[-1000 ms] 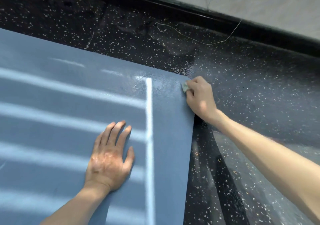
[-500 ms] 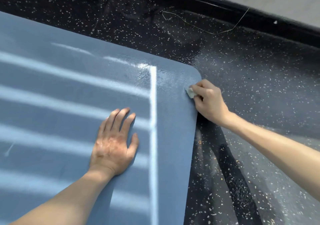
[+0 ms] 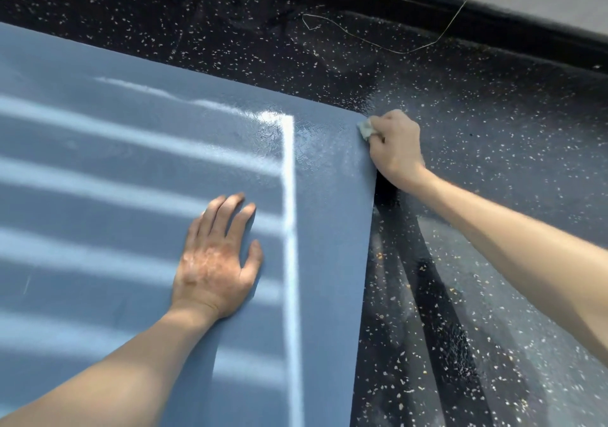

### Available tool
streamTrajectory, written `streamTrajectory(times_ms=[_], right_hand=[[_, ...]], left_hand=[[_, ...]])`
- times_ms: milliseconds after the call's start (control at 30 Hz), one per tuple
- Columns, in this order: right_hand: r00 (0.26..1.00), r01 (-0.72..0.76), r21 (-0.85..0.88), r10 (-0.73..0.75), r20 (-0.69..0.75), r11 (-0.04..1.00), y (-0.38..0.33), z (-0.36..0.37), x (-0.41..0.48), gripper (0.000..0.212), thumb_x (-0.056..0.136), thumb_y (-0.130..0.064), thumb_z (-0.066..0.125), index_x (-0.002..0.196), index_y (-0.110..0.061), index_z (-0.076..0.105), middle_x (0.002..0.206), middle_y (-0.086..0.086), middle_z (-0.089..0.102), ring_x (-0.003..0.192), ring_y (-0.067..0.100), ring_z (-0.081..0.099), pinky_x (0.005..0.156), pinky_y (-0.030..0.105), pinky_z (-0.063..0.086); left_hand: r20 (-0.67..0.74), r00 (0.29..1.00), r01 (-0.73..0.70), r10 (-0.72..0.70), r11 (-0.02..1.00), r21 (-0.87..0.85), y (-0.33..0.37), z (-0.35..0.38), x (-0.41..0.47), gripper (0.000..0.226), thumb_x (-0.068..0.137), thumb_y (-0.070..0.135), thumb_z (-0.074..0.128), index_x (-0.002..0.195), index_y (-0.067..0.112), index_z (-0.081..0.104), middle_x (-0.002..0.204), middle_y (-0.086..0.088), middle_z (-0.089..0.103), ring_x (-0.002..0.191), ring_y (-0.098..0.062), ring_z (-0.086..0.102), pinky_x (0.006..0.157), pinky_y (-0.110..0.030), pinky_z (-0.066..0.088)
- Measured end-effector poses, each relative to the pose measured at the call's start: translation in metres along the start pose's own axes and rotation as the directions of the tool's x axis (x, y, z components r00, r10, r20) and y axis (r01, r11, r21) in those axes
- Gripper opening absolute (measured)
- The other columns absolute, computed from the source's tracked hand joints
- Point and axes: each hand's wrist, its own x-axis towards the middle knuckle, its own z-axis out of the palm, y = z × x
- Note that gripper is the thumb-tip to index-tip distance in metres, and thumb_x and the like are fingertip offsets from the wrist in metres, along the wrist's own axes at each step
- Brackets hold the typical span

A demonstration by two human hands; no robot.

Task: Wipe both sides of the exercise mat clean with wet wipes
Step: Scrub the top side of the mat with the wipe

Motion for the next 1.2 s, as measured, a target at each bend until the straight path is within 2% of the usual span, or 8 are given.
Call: streamTrajectory(times_ms=[167, 233, 467, 600, 767, 900, 1067, 1200], right_hand=[[0.975, 0.127, 0.061, -0.136, 0.174, 0.990, 0.002, -0.014, -0.065, 0.011, 0.083, 0.006, 0.059, 0.083, 0.003, 0.069, 0.081, 0.013, 0.057, 0.067, 0.019, 0.050, 0.059, 0.016, 0.030], [0.994, 0.067, 0.037, -0.070, 0.088, 0.997, 0.005, -0.011, -0.037, 0.010, 0.084, 0.005, 0.061, 0.077, 0.003, 0.069, 0.078, 0.010, 0.055, 0.066, 0.019, 0.048, 0.058, 0.012, 0.026], [0.959, 0.215, 0.145, -0.237, 0.155, 0.966, -0.015, -0.022, -0.117, 0.015, 0.091, -0.006, 0.059, 0.083, 0.002, 0.069, 0.079, 0.008, 0.055, 0.065, 0.016, 0.050, 0.062, 0.016, 0.037], [0.982, 0.169, 0.096, -0.176, 0.066, 0.981, -0.015, -0.020, -0.092, 0.013, 0.091, -0.005, 0.063, 0.084, 0.002, 0.070, 0.080, 0.009, 0.055, 0.066, 0.022, 0.055, 0.060, 0.032, 0.045], [0.900, 0.271, 0.188, -0.317, 0.298, 0.944, -0.033, -0.034, -0.172, 0.013, 0.092, -0.008, 0.060, 0.087, 0.000, 0.069, 0.087, 0.008, 0.057, 0.071, 0.019, 0.056, 0.067, 0.023, 0.045], [0.978, 0.187, 0.100, -0.195, 0.072, 0.977, -0.029, -0.020, -0.120, 0.015, 0.092, -0.009, 0.063, 0.082, 0.000, 0.069, 0.081, 0.009, 0.055, 0.066, 0.019, 0.050, 0.061, 0.028, 0.043], [0.905, 0.266, 0.231, -0.325, 0.274, 0.936, -0.048, -0.033, -0.186, 0.026, 0.098, -0.018, 0.053, 0.091, 0.000, 0.070, 0.085, 0.009, 0.056, 0.070, 0.018, 0.053, 0.066, 0.022, 0.042], [0.973, 0.205, 0.093, -0.214, 0.093, 0.974, -0.036, -0.024, -0.143, 0.013, 0.091, -0.010, 0.063, 0.089, -0.001, 0.072, 0.082, 0.010, 0.055, 0.066, 0.016, 0.047, 0.060, 0.027, 0.041]], left_hand=[[-0.006, 1.000, 0.002, -0.002, 1.000, -0.010, 0.000, -0.001, 0.001, 0.053, 0.087, 0.034, 0.040, 0.133, 0.011, 0.051, 0.144, -0.009, 0.045, 0.137, -0.031, 0.036, 0.114, -0.042, 0.024], [-0.008, 1.000, -0.001, 0.001, 1.000, -0.010, 0.001, -0.001, 0.000, 0.052, 0.088, 0.034, 0.040, 0.132, 0.010, 0.051, 0.144, -0.009, 0.045, 0.137, -0.031, 0.036, 0.113, -0.041, 0.024], [-0.018, 1.000, -0.010, 0.010, 1.000, -0.015, 0.001, -0.001, 0.000, 0.052, 0.087, 0.033, 0.041, 0.132, 0.009, 0.052, 0.143, -0.009, 0.044, 0.137, -0.031, 0.036, 0.115, -0.039, 0.021], [-0.010, 1.000, -0.009, 0.009, 1.000, -0.010, 0.000, -0.002, 0.000, 0.053, 0.088, 0.034, 0.040, 0.132, 0.009, 0.052, 0.144, -0.009, 0.044, 0.137, -0.032, 0.036, 0.115, -0.041, 0.022], [-0.019, 1.000, -0.003, 0.003, 1.000, -0.007, 0.000, 0.000, 0.000, 0.053, 0.088, 0.035, 0.039, 0.133, 0.010, 0.051, 0.144, -0.009, 0.044, 0.137, -0.030, 0.034, 0.115, -0.041, 0.022], [-0.018, 1.000, -0.006, 0.006, 1.000, -0.005, 0.000, 0.000, 0.000, 0.053, 0.088, 0.035, 0.039, 0.133, 0.009, 0.051, 0.145, -0.010, 0.044, 0.137, -0.031, 0.034, 0.115, -0.044, 0.024], [-0.011, 1.000, -0.015, 0.015, 1.000, -0.004, -0.001, 0.001, 0.000, 0.054, 0.089, 0.036, 0.038, 0.133, 0.009, 0.050, 0.145, -0.010, 0.044, 0.138, -0.032, 0.035, 0.115, -0.045, 0.024], [-0.003, 1.000, -0.013, 0.013, 1.000, -0.014, -0.001, 0.000, -0.001, 0.054, 0.089, 0.036, 0.038, 0.133, 0.009, 0.050, 0.145, -0.010, 0.043, 0.138, -0.032, 0.034, 0.115, -0.045, 0.025]])
